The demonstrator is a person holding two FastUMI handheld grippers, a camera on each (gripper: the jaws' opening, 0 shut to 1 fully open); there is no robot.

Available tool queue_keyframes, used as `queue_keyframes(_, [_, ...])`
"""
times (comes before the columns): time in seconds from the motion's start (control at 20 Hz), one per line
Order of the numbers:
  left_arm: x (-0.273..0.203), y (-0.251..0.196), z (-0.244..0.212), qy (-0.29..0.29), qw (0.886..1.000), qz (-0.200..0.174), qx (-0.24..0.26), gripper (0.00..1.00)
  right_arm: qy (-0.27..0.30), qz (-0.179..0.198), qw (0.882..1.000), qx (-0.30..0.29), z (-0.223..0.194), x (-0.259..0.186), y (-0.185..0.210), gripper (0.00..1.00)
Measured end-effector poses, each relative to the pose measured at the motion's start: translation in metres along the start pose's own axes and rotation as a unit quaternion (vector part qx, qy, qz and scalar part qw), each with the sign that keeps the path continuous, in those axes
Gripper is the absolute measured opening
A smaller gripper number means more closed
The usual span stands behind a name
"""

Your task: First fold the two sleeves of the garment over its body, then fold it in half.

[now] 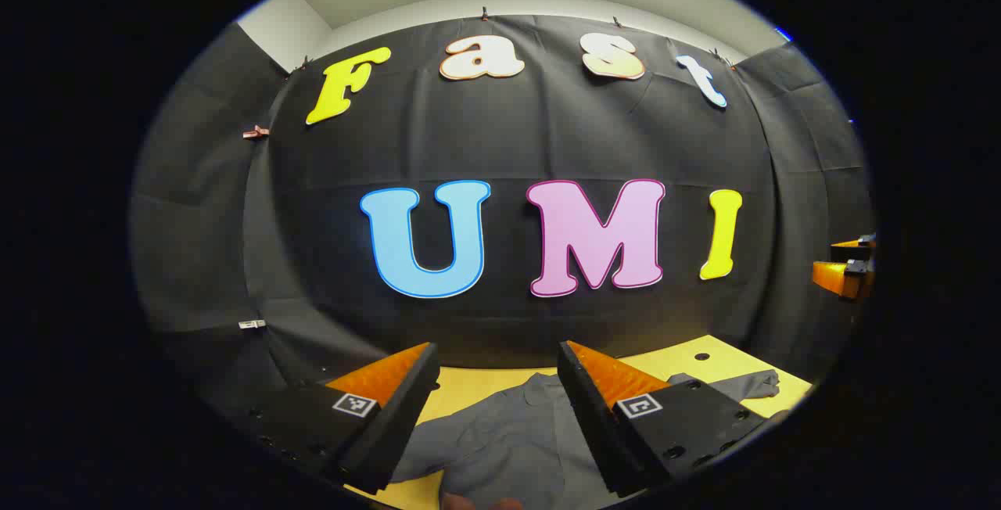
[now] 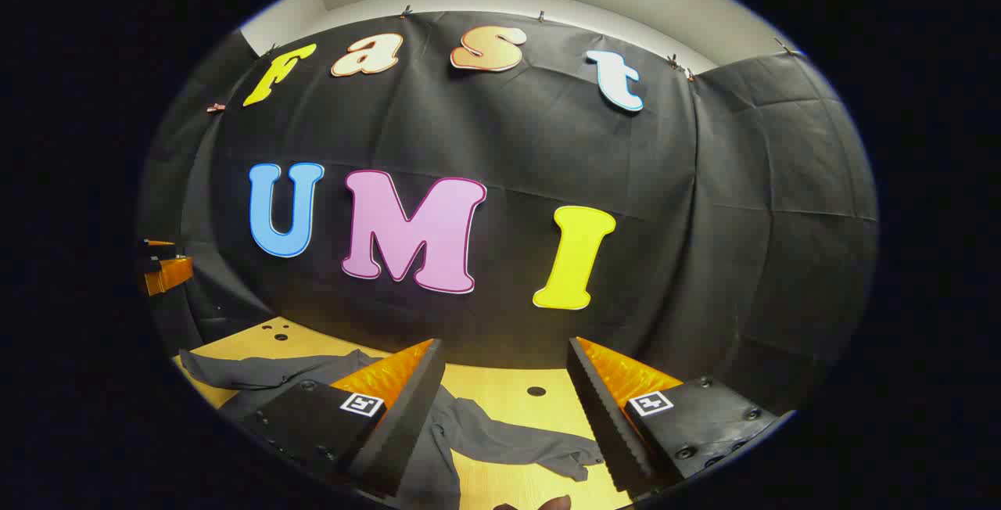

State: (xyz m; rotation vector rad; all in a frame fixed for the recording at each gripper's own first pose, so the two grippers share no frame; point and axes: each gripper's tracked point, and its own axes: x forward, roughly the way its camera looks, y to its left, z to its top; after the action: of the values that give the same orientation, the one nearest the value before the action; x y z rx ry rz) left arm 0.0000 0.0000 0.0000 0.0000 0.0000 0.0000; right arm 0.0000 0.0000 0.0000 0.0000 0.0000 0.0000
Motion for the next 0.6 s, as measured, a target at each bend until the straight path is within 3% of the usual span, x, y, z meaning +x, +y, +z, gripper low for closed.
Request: queue_keyframes(0.6, [0.013, -0.009, -0.004, 0.007, 1.000, -0.002, 0.000, 0.96, 0.006, -0.002, 1.000, 0.002, -0.007, 0.014, -0.008, 0.97])
